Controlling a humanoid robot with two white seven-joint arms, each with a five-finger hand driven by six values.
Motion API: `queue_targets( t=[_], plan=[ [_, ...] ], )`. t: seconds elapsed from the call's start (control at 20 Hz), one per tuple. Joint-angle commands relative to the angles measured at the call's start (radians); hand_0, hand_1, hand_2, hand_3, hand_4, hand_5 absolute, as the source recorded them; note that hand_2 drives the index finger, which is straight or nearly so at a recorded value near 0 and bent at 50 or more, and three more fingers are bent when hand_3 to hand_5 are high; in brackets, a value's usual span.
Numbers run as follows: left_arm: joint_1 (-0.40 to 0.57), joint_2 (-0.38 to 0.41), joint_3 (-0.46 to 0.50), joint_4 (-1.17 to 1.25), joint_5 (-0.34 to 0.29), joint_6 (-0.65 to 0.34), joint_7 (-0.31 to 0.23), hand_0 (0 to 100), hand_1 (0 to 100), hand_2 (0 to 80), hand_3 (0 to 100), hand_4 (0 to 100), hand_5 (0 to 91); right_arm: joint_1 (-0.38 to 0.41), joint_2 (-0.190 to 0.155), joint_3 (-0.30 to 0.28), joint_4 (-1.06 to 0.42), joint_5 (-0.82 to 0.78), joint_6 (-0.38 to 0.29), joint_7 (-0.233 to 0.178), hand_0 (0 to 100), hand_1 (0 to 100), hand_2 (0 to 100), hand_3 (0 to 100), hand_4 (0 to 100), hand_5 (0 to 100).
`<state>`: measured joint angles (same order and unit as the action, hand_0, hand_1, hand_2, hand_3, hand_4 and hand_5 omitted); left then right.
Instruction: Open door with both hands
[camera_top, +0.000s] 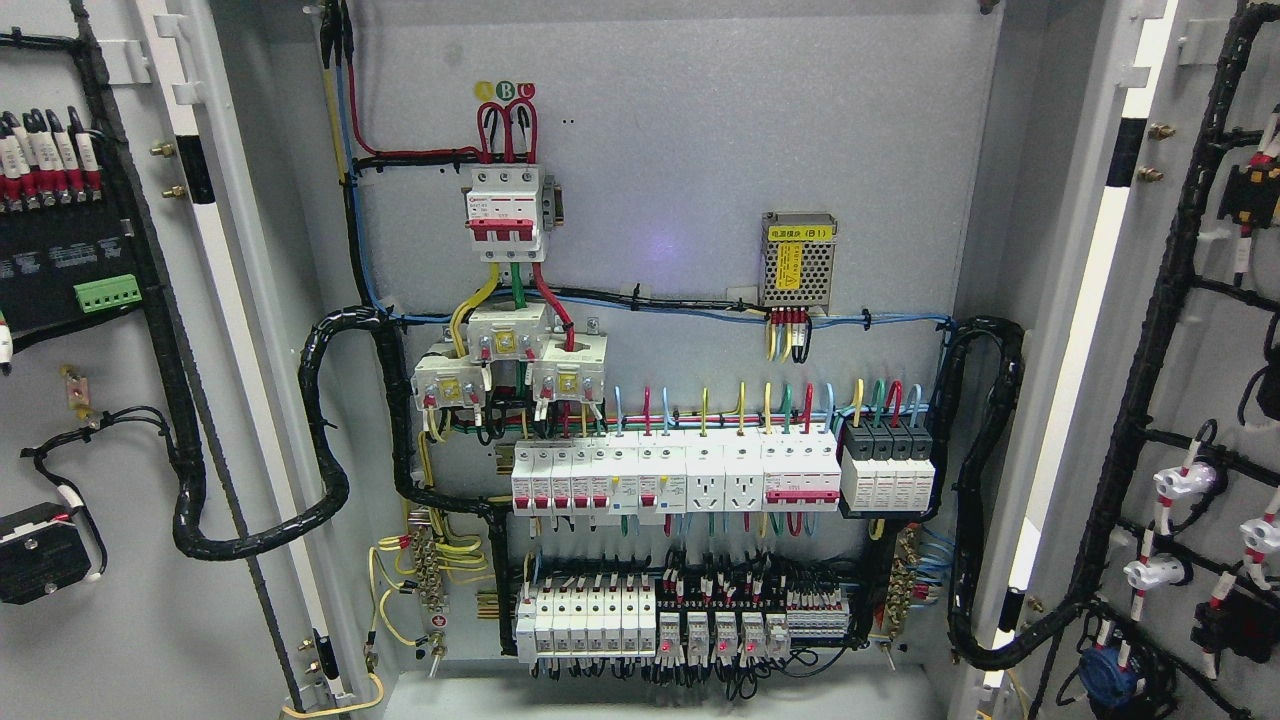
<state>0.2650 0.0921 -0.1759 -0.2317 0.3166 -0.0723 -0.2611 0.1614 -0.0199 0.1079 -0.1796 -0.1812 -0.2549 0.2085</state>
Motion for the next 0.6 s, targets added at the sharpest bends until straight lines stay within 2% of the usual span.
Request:
queue_targets(
  t=[0.0,0.15,0.2,0.3,0.45,0.55],
  plan=[
    [-0.003,-0.022,-0.005,0.063,-0.033,0.008,0.020,0,0,0.0,0,0,0.0,0.027,0.006,-0.004,0.141,0.017,0.025,-0.003,19,0,0,0,0,0],
    [-0.003,-0.023,-0.005,0.061,-0.053,0.008,0.124,0,0,0.0,0,0,0.0,0.043,0.015,-0.002,0.149,0.017,0.033,-0.026,19,0,0,0,0,0],
    [-0.003,-0.023,-0.005,0.061,-0.051,0.006,0.141,0,0,0.0,0,0,0.0,0.049,0.015,-0.001,0.149,0.017,0.033,-0.029,19,0,0,0,0,0],
    [-0.012,-0.022,-0.005,0.060,-0.053,0.005,0.151,0,0,0.0,0,0,0.0,0.050,0.012,0.003,0.149,0.058,0.033,-0.047,19,0,0,0,0,0],
    [-0.026,-0.022,-0.005,0.060,-0.053,0.002,0.152,0,0,0.0,0,0,0.0,0.052,0.008,-0.007,0.151,0.169,0.031,-0.124,19,0,0,0,0,0],
    [-0.041,-0.022,-0.005,0.060,-0.053,0.003,0.154,0,0,0.0,0,0,0.0,0.052,0.005,-0.007,0.152,0.175,0.034,-0.139,19,0,0,0,0,0]
  ],
)
